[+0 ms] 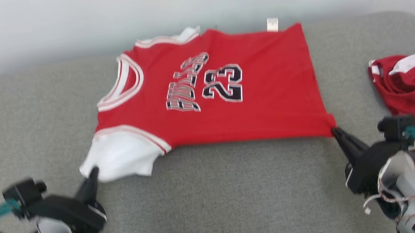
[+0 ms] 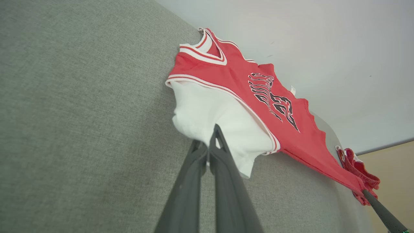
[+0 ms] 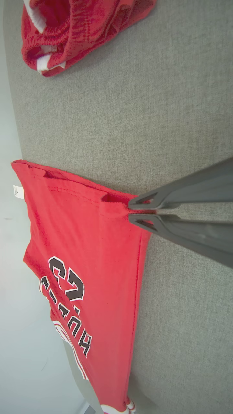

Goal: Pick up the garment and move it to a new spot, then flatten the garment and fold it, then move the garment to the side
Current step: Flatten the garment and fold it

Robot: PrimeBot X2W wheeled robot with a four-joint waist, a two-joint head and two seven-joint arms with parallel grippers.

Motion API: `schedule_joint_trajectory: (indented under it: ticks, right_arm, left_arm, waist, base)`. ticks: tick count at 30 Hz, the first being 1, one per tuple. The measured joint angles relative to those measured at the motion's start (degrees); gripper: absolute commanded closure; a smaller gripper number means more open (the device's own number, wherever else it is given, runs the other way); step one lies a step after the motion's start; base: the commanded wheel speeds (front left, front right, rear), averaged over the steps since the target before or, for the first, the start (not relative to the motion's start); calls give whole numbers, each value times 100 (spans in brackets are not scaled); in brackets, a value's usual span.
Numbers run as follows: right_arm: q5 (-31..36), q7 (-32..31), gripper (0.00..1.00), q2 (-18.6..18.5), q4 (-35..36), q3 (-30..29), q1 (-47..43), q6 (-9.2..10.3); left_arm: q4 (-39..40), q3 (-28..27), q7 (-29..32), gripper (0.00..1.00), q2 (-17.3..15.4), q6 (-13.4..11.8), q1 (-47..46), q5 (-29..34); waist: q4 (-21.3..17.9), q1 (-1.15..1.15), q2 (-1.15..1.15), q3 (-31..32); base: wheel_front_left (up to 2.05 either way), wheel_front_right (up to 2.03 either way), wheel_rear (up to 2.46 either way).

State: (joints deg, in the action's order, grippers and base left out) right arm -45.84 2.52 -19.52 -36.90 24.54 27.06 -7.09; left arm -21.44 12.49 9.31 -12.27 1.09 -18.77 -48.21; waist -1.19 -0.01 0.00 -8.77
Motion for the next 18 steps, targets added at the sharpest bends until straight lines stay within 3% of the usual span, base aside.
schedule_joint_trajectory:
  ticks: [7, 18]
  right_arm:
    - [5, 394, 100, -42, -8, 65, -709, -5]
    - [67, 641, 100, -201, -10, 190, -1584, -5]
  left_arm:
    - [236, 104, -232, 100, 299, -31, 988, -32]
    - [702, 178, -361, 100, 219, -212, 2317, -14]
  waist:
    - [10, -1, 0, 625]
    - [196, 0, -1, 1248]
  base:
    - [0, 0, 0]
    - [0, 0, 0]
